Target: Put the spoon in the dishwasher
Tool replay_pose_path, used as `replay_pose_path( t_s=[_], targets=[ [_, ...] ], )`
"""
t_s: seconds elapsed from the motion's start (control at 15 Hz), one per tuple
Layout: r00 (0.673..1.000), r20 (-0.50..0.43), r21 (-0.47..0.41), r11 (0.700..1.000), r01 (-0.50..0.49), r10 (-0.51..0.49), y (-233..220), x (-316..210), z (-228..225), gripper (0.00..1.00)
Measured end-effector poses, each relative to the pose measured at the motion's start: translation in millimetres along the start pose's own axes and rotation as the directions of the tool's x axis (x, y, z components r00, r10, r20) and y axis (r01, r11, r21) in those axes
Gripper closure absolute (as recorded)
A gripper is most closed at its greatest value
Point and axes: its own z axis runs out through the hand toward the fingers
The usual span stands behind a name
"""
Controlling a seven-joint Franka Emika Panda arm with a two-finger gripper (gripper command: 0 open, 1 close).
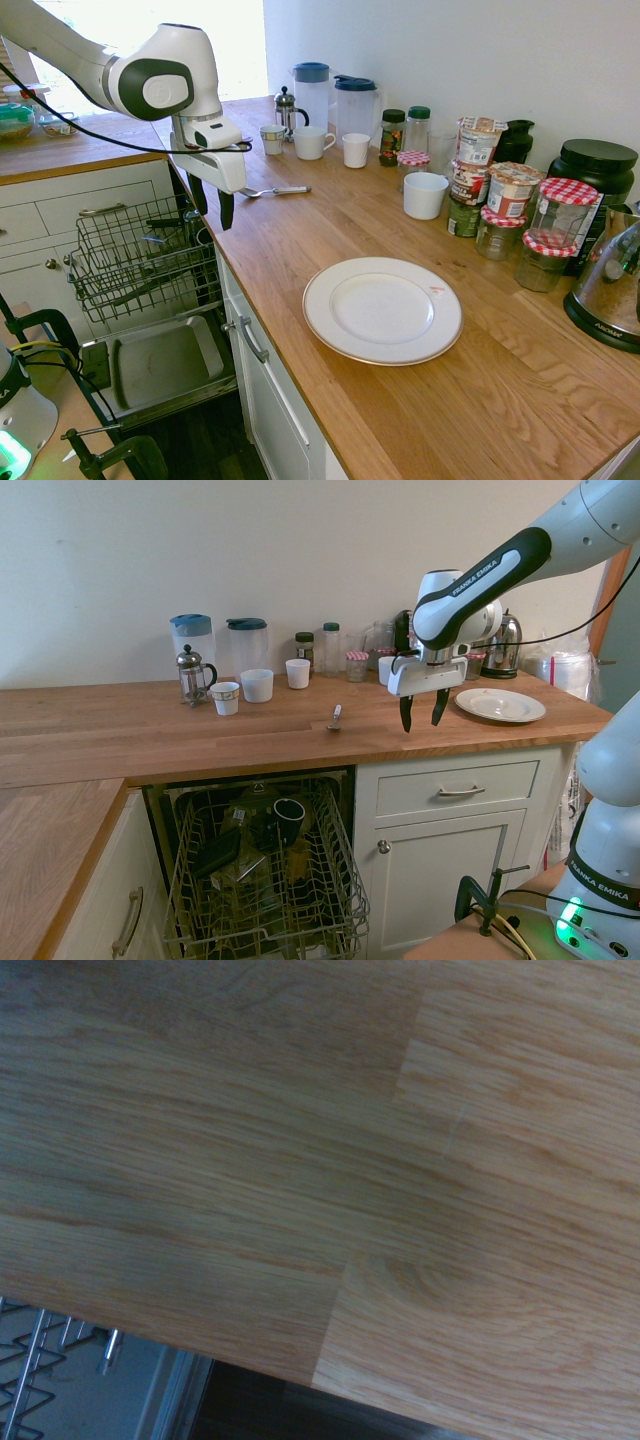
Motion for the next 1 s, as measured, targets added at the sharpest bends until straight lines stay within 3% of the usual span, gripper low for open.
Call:
replay_pose_path(
  t_s=[0.2,0.47,0.67,1.0],
  targets=[
    [0.999,0.002,0.013,0.999,-0.046,0.046,-6,-2,-3,0.00],
    [0.959,0.036,0.086,0.955,-0.283,0.281,-55,-11,-24,0.00],
    [0.880,0.053,0.133,0.870,-0.474,0.471,-104,5,-29,0.00],
    [0.695,0.019,0.168,0.683,-0.711,0.719,-171,39,-16,0.00]
  ],
)
